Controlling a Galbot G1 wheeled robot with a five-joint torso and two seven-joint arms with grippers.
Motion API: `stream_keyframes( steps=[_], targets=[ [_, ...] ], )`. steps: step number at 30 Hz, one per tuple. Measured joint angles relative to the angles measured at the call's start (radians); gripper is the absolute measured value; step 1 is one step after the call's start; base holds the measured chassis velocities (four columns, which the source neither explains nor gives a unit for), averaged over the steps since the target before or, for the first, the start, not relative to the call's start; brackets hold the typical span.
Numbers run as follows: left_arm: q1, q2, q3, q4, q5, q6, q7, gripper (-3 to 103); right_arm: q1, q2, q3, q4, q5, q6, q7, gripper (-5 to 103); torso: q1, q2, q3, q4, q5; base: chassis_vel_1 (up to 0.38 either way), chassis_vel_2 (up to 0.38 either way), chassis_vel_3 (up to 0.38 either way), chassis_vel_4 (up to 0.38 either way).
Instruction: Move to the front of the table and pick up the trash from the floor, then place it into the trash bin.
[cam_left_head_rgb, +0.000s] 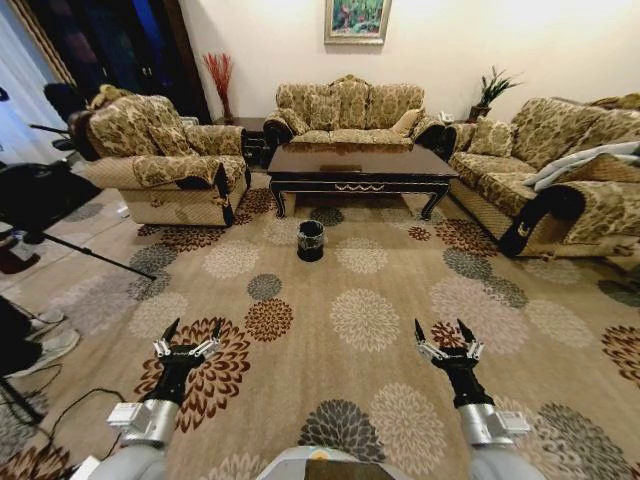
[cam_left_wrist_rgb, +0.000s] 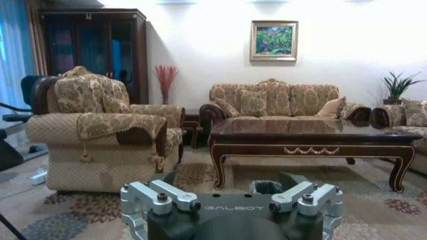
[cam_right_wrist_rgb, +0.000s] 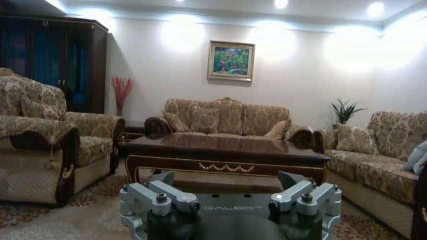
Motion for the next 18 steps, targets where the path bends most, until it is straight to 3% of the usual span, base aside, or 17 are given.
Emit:
stream_keyframes(
  steps=[18],
  targets=[
    [0.0,0.0,0.0,0.0,0.0,0.0,0.0,100,0.0,0.0,0.0,0.0,0.0,0.0,0.0,100,0.04,0.089,0.049,0.0,0.0,0.0,0.0,0.0,0.0]
  ],
)
